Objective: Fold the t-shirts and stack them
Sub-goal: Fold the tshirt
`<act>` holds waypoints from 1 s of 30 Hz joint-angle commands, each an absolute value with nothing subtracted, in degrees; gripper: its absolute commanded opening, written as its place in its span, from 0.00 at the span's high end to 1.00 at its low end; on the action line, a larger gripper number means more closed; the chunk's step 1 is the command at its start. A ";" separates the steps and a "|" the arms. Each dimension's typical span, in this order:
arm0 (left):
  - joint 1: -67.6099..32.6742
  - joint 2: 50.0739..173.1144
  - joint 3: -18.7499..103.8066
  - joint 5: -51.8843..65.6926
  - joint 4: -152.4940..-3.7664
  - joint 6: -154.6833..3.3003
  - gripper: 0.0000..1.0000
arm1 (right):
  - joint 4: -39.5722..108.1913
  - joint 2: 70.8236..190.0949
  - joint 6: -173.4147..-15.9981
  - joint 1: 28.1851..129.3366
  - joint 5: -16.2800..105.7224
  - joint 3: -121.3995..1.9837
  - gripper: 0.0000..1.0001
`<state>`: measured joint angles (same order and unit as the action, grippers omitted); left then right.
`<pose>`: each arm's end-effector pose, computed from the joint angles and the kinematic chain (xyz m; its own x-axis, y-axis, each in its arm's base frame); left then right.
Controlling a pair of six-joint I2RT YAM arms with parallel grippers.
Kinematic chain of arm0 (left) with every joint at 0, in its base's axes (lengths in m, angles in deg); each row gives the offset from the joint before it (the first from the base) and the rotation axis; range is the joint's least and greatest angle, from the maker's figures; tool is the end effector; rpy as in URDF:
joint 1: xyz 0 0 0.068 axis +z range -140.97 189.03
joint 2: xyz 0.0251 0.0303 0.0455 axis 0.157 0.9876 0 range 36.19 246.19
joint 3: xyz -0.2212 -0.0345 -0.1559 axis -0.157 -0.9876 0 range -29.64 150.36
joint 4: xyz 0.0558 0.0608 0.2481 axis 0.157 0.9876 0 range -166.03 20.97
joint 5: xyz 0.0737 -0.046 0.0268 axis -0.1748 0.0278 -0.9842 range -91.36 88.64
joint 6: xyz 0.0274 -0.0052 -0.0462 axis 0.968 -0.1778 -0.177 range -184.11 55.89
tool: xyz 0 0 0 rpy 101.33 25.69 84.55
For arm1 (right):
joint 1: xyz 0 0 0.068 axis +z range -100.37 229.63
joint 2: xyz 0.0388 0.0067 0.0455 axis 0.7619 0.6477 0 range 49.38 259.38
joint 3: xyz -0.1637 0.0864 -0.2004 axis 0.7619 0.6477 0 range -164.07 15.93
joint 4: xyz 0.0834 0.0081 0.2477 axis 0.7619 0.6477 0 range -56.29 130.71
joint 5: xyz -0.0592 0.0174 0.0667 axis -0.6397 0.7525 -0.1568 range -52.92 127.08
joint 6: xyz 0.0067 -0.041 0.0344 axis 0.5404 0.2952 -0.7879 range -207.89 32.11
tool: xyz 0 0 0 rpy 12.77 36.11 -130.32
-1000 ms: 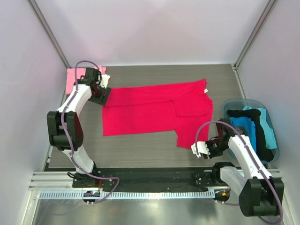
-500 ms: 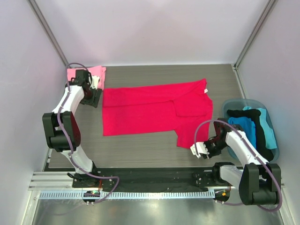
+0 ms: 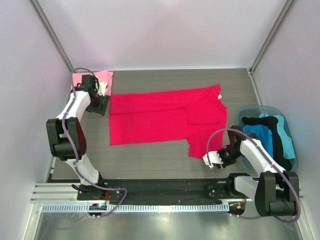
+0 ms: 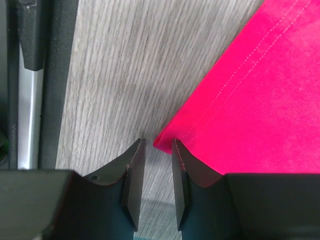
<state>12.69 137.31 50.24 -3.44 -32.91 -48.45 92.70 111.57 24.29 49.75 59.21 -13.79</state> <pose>0.3676 0.0248 0.2409 -0.8877 0.2136 -0.4079 0.1664 0.9748 0.1484 0.1330 0.0138 0.1592 0.3704 -0.8570 -0.3583 -0.9286 -0.3517 -0.1187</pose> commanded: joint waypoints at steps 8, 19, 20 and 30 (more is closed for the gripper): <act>14.22 135.50 49.90 2.77 -25.43 -52.59 0.28 | 89.70 113.71 24.52 49.63 57.03 -13.25 0.95; 19.93 134.62 47.88 12.17 -12.14 -50.06 0.32 | 89.09 106.51 9.60 49.63 60.46 -22.48 0.99; 20.02 135.41 48.23 12.44 -10.30 -49.61 0.34 | 88.65 106.16 8.97 49.63 60.20 -22.40 0.99; 20.19 144.73 48.50 20.70 -6.24 -45.92 0.47 | 82.85 104.83 3.52 51.83 58.88 -20.46 0.99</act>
